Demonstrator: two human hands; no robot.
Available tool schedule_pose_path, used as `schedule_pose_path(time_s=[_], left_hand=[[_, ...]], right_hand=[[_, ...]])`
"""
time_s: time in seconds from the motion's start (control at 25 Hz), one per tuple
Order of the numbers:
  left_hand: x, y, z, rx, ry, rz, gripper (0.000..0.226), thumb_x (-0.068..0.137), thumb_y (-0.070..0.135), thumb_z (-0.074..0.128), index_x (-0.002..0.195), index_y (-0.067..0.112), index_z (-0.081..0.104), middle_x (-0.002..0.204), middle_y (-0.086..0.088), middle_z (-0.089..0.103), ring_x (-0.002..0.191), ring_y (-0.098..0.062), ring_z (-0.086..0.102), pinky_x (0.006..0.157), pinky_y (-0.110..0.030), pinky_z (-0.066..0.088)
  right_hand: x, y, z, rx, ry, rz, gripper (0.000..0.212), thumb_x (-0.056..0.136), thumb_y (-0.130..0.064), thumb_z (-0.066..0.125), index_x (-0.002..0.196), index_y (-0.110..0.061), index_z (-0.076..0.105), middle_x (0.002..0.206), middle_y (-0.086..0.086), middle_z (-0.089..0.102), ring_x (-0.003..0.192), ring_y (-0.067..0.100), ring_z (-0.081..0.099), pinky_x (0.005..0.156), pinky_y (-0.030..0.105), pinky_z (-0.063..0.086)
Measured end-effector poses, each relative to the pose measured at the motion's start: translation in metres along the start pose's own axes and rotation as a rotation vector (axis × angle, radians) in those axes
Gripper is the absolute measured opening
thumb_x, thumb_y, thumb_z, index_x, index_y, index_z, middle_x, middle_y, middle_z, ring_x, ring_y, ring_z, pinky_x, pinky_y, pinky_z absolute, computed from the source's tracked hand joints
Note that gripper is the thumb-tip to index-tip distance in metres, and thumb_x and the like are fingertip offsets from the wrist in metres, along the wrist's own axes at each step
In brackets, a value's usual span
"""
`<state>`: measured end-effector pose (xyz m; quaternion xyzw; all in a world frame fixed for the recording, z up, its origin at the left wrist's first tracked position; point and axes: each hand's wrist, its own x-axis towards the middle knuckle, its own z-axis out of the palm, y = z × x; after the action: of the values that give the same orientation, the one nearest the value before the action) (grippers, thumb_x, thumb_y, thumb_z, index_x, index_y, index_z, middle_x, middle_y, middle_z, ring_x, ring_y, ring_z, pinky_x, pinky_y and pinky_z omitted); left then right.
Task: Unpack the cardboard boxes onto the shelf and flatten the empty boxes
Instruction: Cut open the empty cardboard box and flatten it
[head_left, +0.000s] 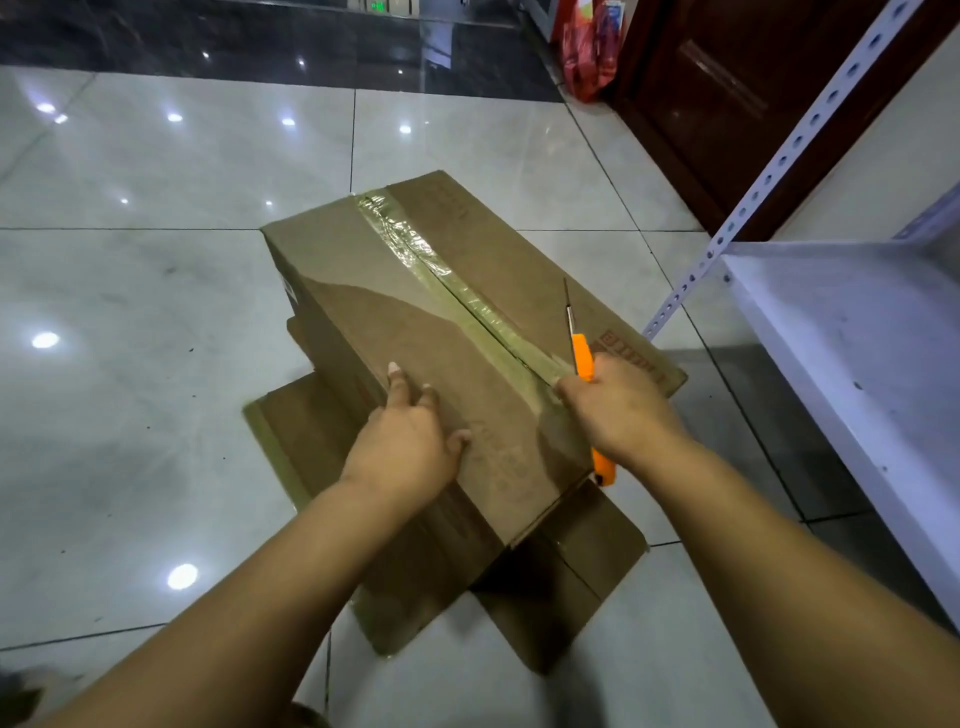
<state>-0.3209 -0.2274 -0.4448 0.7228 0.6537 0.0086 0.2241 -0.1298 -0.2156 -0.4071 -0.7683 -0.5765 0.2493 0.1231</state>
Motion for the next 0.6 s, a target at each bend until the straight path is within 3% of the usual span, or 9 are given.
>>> schedule_pose_path(time_s=[0.08, 0.16, 0.28, 0.44, 0.6], left_hand=[[-0.003, 0.013, 0.004, -0.03, -0.076, -0.038, 0.089, 0.091, 0.06, 0.043, 0.152, 0.007, 0.006, 0.156, -0.02, -0.019, 0.137, -0.043, 0.028, 0.11, -0.041, 0.031], [-0.003, 0.02, 0.008, -0.092, -0.112, -0.052, 0.101, 0.088, 0.062, 0.046, 0.151, 0.005, -0.008, 0.151, -0.02, -0.032, 0.142, -0.046, 0.01, 0.115, -0.043, 0.021], [0.006, 0.013, 0.009, -0.185, -0.164, -0.055, 0.102, 0.088, 0.057, 0.048, 0.149, 0.007, -0.017, 0.147, -0.013, -0.042, 0.142, -0.045, -0.008, 0.117, -0.047, 0.011], [0.023, -0.02, -0.004, -0.223, -0.142, 0.002, 0.097, 0.089, 0.052, 0.053, 0.151, 0.012, -0.01, 0.152, -0.001, -0.036, 0.143, -0.037, -0.016, 0.118, -0.047, 0.005], [0.036, -0.05, -0.014, -0.151, -0.038, -0.016, 0.075, 0.094, 0.048, 0.047, 0.153, 0.021, 0.009, 0.158, 0.0, -0.021, 0.145, -0.029, -0.015, 0.118, -0.047, 0.005]], right_hand=[[0.01, 0.02, -0.01, -0.255, 0.05, -0.041, 0.021, 0.093, -0.033, 0.047, 0.091, -0.013, 0.054, 0.091, 0.009, 0.056, 0.095, 0.034, 0.057, 0.072, 0.034, 0.039], [0.012, 0.035, -0.013, -0.407, 0.013, -0.051, 0.031, 0.094, -0.032, 0.048, 0.112, -0.007, 0.055, 0.109, 0.014, 0.061, 0.102, 0.035, 0.056, 0.078, 0.036, 0.043], [0.01, 0.046, -0.008, -0.42, -0.012, -0.082, 0.034, 0.093, -0.032, 0.049, 0.116, -0.008, 0.055, 0.113, 0.016, 0.062, 0.101, 0.034, 0.057, 0.083, 0.038, 0.044], [0.004, 0.039, 0.0, -0.438, 0.017, -0.166, 0.029, 0.093, -0.037, 0.046, 0.105, -0.014, 0.058, 0.104, 0.012, 0.065, 0.093, 0.032, 0.059, 0.086, 0.04, 0.045], [-0.007, 0.019, 0.013, -0.451, 0.039, -0.205, 0.028, 0.094, -0.041, 0.044, 0.105, -0.017, 0.055, 0.105, 0.01, 0.065, 0.096, 0.032, 0.059, 0.077, 0.037, 0.039]])
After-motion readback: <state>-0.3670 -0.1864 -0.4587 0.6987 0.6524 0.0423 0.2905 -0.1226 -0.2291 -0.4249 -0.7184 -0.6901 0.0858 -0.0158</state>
